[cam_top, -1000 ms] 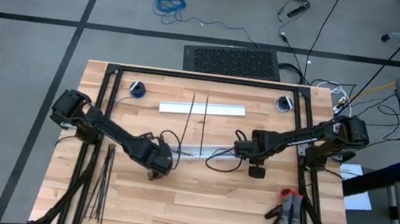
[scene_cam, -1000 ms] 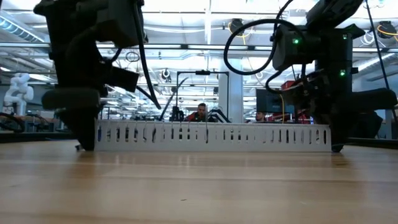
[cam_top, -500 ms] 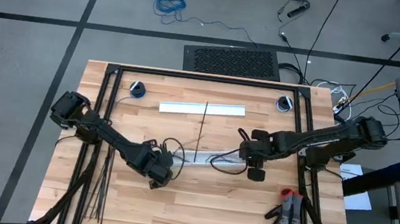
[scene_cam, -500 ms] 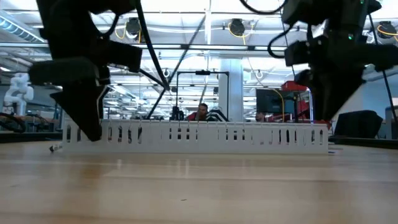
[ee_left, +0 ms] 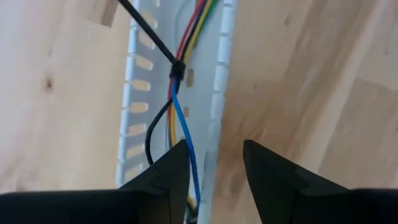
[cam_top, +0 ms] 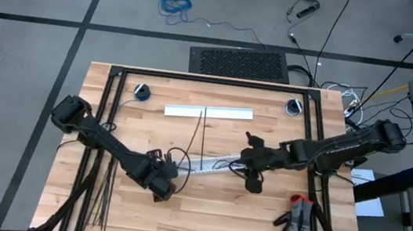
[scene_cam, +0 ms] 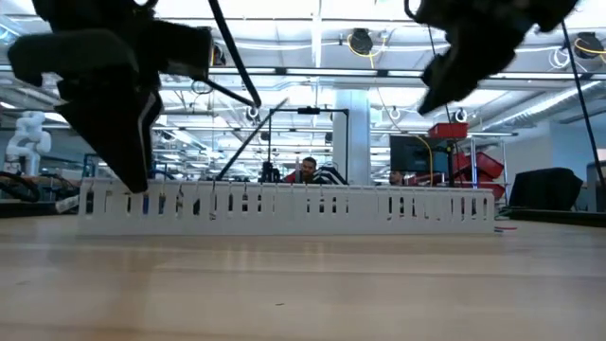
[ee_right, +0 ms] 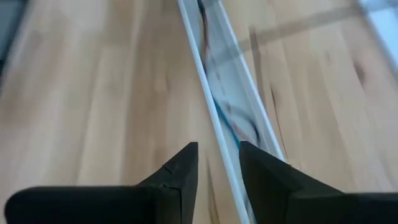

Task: Ziptie cables
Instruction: Put the zip-tied cables into the white cable duct

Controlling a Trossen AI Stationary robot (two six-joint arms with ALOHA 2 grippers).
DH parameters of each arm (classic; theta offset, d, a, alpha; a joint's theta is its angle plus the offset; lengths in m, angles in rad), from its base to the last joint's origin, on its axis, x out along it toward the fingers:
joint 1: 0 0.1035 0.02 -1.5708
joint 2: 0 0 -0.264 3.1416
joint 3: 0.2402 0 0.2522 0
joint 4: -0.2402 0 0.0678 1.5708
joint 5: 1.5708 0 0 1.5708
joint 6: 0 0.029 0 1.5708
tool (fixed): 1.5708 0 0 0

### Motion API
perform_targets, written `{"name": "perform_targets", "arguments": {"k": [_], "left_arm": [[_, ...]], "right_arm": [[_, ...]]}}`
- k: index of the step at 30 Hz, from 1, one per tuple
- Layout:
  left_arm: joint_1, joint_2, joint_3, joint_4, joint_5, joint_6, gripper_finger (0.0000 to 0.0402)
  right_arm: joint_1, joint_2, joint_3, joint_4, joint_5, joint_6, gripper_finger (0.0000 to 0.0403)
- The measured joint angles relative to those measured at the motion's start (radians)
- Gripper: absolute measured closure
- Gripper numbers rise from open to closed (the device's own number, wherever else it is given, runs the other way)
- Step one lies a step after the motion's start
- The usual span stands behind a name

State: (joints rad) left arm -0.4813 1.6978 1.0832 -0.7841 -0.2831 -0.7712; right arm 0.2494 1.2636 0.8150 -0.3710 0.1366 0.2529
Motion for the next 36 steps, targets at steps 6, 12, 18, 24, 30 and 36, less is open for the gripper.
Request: {"name": "perform_targets", "arguments": {"k": [6,12,18,24,30,36], "left_arm": [[-0.011,0.000,-0.016,-0.040,-0.038,-0.008,0.0255],[-0.010,0.000,-0.026,-0.041,-0.066,-0.009,0.0255],[-0.010,0.000,-0.027,-0.044,-0.082,0.018,0.0255],[-0.006,0.000,-0.028,-0.044,-0.082,0.019,0.0255],[-0.007,0.000,-0.028,-0.031,-0.089,0.018,0.0255],[-0.018,0.000,-0.028,-0.008,-0.094,0.018,0.0255]], "right_arm": [[0.003,0.050,0.000,0.234,0.051,-0.034,0.0291],[-0.007,0.227,0.000,0.475,0.039,-0.097,0.0315],[-0.064,0.408,-0.001,0.808,-0.092,-0.177,0.0390],[-0.161,0.566,0.079,0.878,-0.218,-0.170,0.0402],[-0.178,0.684,0.200,0.728,-0.218,-0.195,0.0403],[-0.178,0.717,0.244,0.595,-0.215,-0.205,0.0403]]}}
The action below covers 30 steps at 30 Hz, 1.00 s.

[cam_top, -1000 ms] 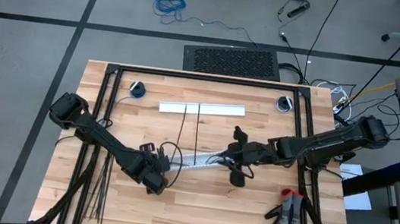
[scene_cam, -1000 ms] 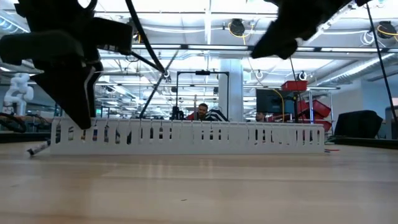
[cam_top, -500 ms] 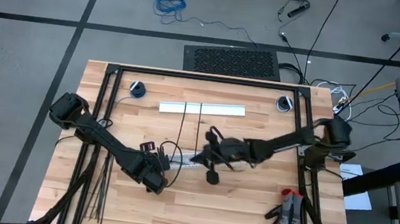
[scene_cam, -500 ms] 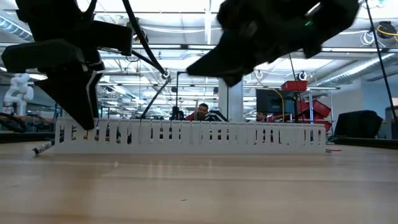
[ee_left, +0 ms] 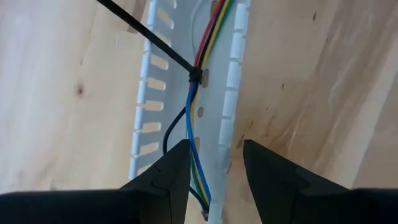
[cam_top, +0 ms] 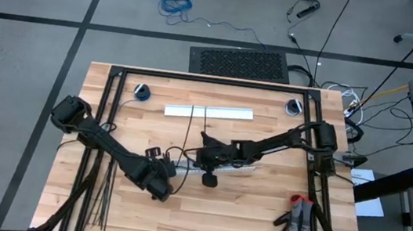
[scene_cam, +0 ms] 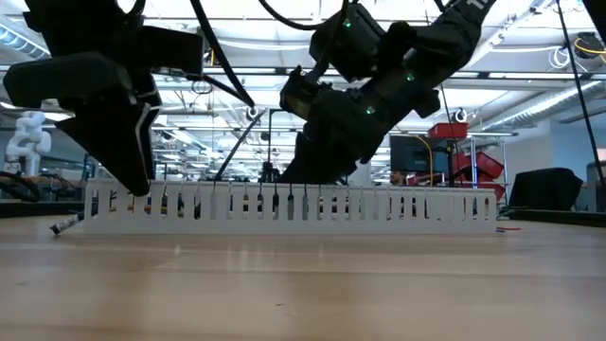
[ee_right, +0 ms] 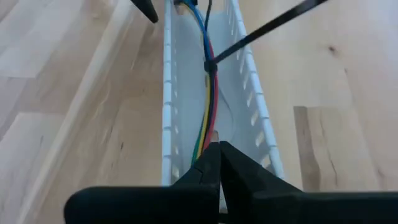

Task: Ziptie cables
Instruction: Put the zip-tied cables into the white cable duct

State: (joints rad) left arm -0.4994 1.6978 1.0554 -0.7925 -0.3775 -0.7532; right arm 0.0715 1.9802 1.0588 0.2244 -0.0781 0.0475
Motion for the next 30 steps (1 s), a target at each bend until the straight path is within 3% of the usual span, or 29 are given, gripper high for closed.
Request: {"name": "perform_targets", "arguments": {"k": [5,10,15,21,27,30], "left_arm": [[-0.001,0.000,0.030,-0.094,-0.048,-0.044,0.0255],[-0.003,0.000,0.100,-0.254,-0.188,-0.074,0.0255],[0.002,0.000,0.129,-0.215,-0.296,0.044,0.0256],[0.032,0.000,0.066,-0.017,-0.296,0.298,0.0256],[0.077,0.000,0.004,0.022,-0.274,0.350,0.0257],[0.095,0.000,-0.021,0.085,-0.210,0.371,0.0267]], "right_arm": [[0.000,-0.003,0.003,-0.042,0.027,0.011,0.0403],[0.000,-0.005,0.005,-0.086,0.041,0.018,0.0403],[0.006,-0.006,0.005,-0.112,0.055,0.033,0.0403],[0.027,-0.006,0.003,-0.123,0.064,0.048,0.0403],[0.052,-0.005,0.003,-0.137,0.062,0.047,0.0403],[0.055,-0.005,0.003,-0.139,0.061,0.045,0.0403]]}}
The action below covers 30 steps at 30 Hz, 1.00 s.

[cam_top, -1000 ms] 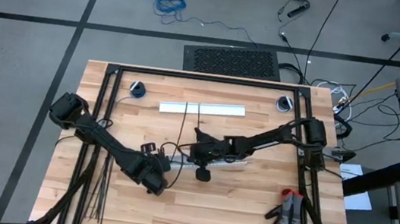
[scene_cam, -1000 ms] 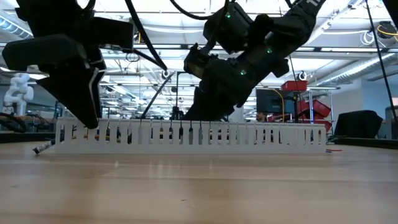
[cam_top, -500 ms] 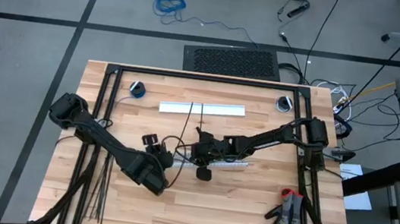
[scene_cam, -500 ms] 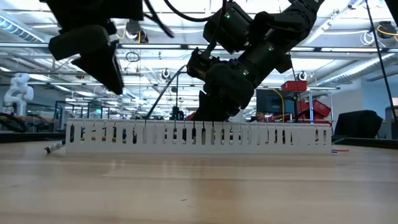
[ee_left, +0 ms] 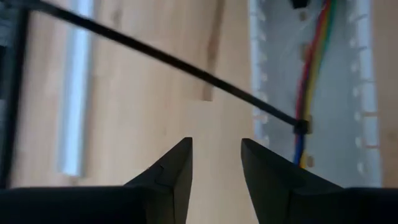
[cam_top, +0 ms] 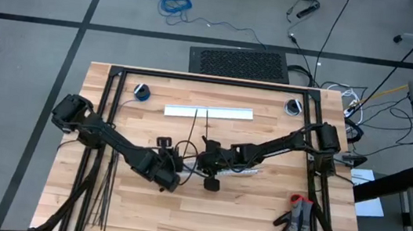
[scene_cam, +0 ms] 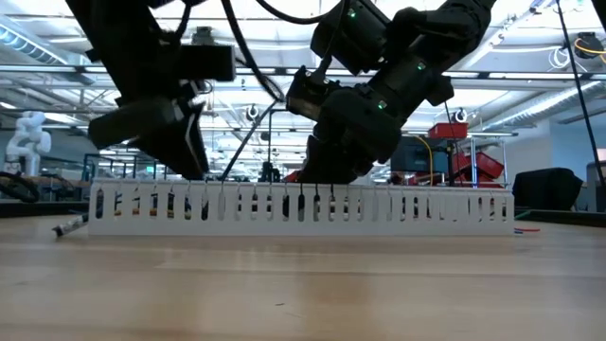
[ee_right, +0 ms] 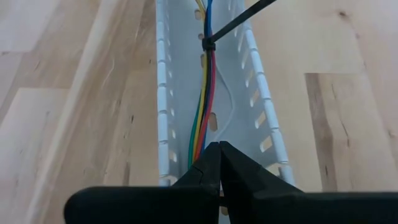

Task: Ziptie cables
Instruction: Put the zip-tied cables into the white cable duct

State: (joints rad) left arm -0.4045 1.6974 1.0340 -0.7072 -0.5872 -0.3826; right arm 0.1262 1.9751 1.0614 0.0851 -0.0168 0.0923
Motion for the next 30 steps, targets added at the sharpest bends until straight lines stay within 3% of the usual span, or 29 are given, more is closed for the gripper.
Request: {"name": "perform_targets", "arguments": {"k": [17,30], "left_arm": [[-0.012,0.000,-0.005,0.117,0.106,-0.002,0.0340],[-0.063,-0.013,0.012,0.135,0.118,-0.041,0.0346]], "right_arm": [[0.001,0.002,-0.002,-0.009,0.022,-0.001,0.0402],[0.000,0.002,-0.003,-0.008,0.020,0.020,0.0403]]}}
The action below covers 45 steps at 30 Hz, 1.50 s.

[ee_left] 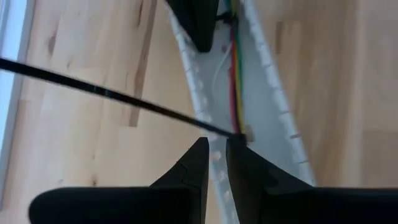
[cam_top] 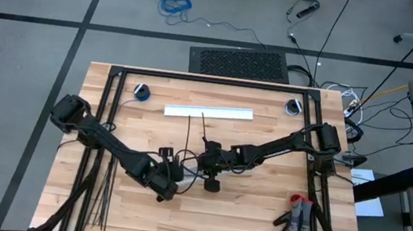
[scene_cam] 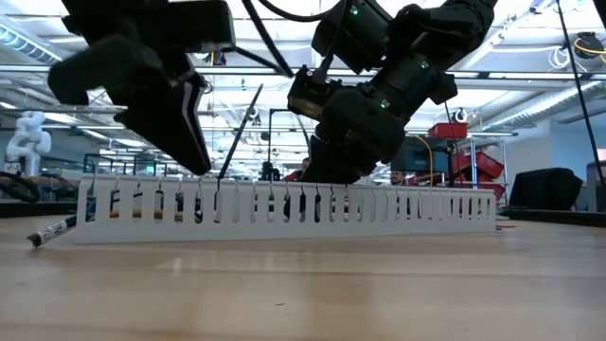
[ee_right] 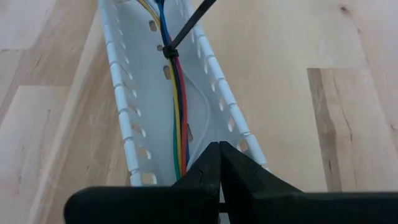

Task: Ziptie cables
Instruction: Put the zip-tied cables into the white cable duct

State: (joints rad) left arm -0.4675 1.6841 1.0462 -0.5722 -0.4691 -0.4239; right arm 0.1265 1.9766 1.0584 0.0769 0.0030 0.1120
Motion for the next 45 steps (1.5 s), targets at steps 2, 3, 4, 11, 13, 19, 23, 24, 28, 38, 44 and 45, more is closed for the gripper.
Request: {"name": "perform_targets", "arguments": {"k": [2,3,4,11,13,19,23,24,28,38,44,45], "left_arm": [[-0.005,-0.011,0.000,0.007,0.003,-0.010,0.0346],[-0.007,-0.016,0.000,0.016,0.003,-0.015,0.0346],[-0.007,-0.019,0.001,0.023,0.003,-0.017,0.0346],[0.004,-0.019,-0.005,0.012,0.005,-0.066,0.0346],[0.007,-0.019,-0.006,0.010,0.004,-0.068,0.0346],[0.009,-0.010,-0.006,0.020,0.004,-0.080,0.0345],[0.012,0.000,-0.006,0.013,0.003,-0.121,0.0331],[0.014,0.002,-0.006,0.014,0.003,-0.122,0.0326],[0.027,0.013,-0.006,0.004,0.004,-0.145,0.0308],[0.049,0.063,-0.006,0.006,0.017,-0.151,0.0324],[0.046,0.063,-0.006,-0.019,-0.008,-0.199,0.0390],[0.046,0.064,-0.006,-0.030,-0.012,-0.223,0.0392]], "right_arm": [[0.000,0.000,0.000,0.000,0.001,0.000,0.0403],[0.000,0.000,0.000,0.000,0.001,0.000,0.0403],[0.000,0.000,0.000,0.000,0.001,0.000,0.0403],[0.000,0.000,-0.001,0.003,0.002,0.000,0.0403],[0.000,0.000,-0.001,0.003,0.001,0.000,0.0403],[0.000,0.000,-0.001,0.004,0.001,-0.001,0.0403],[0.000,0.000,0.000,0.004,0.000,-0.001,0.0403],[0.000,0.000,0.000,0.004,-0.001,-0.001,0.0403],[0.000,0.000,0.000,0.004,-0.001,-0.002,0.0403],[0.000,0.000,0.000,0.002,-0.002,-0.002,0.0403],[-0.001,0.000,0.001,-0.001,-0.001,-0.001,0.0403],[-0.001,0.000,0.001,0.000,-0.001,-0.001,0.0403]]}}
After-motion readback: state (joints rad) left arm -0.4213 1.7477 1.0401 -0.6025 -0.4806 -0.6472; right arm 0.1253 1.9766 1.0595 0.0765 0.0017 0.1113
